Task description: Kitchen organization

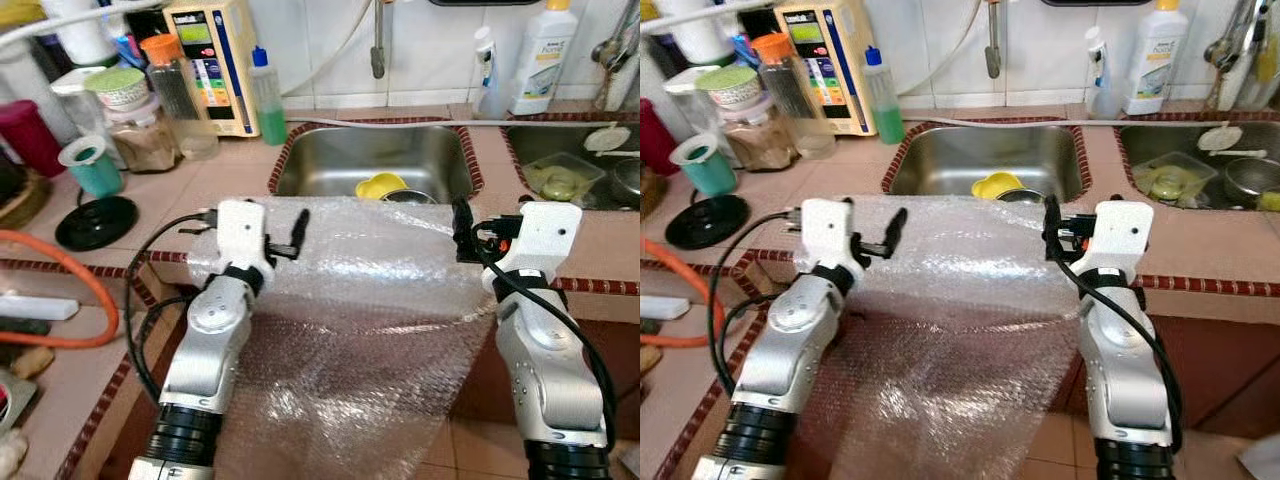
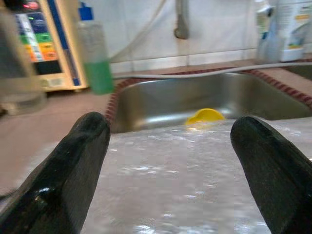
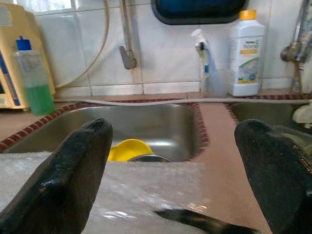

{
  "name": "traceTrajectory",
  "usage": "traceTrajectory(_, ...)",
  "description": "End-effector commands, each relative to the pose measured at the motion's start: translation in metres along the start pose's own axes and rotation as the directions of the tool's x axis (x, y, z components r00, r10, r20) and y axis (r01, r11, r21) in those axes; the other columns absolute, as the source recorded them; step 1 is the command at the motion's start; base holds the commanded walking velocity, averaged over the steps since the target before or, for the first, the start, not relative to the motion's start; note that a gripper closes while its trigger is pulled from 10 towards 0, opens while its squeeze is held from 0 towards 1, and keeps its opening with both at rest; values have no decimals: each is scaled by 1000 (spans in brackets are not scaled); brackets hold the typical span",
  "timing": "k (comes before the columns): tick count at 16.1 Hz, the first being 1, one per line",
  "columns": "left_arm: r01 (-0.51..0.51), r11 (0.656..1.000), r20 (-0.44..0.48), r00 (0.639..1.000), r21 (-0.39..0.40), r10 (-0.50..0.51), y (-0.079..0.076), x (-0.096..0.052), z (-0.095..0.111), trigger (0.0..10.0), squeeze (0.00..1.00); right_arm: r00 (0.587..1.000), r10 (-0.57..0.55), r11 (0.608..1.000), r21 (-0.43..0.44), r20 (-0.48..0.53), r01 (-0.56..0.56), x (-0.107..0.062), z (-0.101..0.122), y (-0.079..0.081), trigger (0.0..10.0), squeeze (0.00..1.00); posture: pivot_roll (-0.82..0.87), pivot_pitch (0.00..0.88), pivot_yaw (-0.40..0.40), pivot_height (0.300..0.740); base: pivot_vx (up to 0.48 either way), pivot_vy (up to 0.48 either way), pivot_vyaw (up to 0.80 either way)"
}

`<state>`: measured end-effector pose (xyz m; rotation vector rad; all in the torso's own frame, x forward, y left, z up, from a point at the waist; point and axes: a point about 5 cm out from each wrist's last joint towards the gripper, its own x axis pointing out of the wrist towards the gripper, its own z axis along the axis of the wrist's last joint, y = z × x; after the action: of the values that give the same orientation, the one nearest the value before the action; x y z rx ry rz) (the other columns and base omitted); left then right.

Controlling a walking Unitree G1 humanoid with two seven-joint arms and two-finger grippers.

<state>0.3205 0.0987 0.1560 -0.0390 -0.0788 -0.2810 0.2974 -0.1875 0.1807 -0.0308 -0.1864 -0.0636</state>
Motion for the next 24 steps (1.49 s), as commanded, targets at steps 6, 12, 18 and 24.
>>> traceTrajectory(6,9,1000,3,1000,-11,-9,-4,1,1,10000,0,1000,18,1000,0,10,-18,0,3,1,10000,0,-75,0,100,740,-284,-316,0)
traceTrajectory(12,18,1000,0,1000,-9,-18,-5,-1,-2,10000,0,1000,27,1000,-2,5,-27,-3,3,1,10000,0,-81,0,97,740,-223,-262,0)
traceTrajectory(18,47,996,11,999,-73,-46,-2,-2,0,10000,0,1000,29,1000,0,-3,-29,-7,0,1,10000,0,-84,0,105,740,0,0,0)
traceTrajectory(24,73,993,-57,995,-95,-79,-4,-7,-19,10000,0,999,27,1000,7,-47,-27,-11,-10,3,10000,0,-78,0,108,740,0,0,-521)
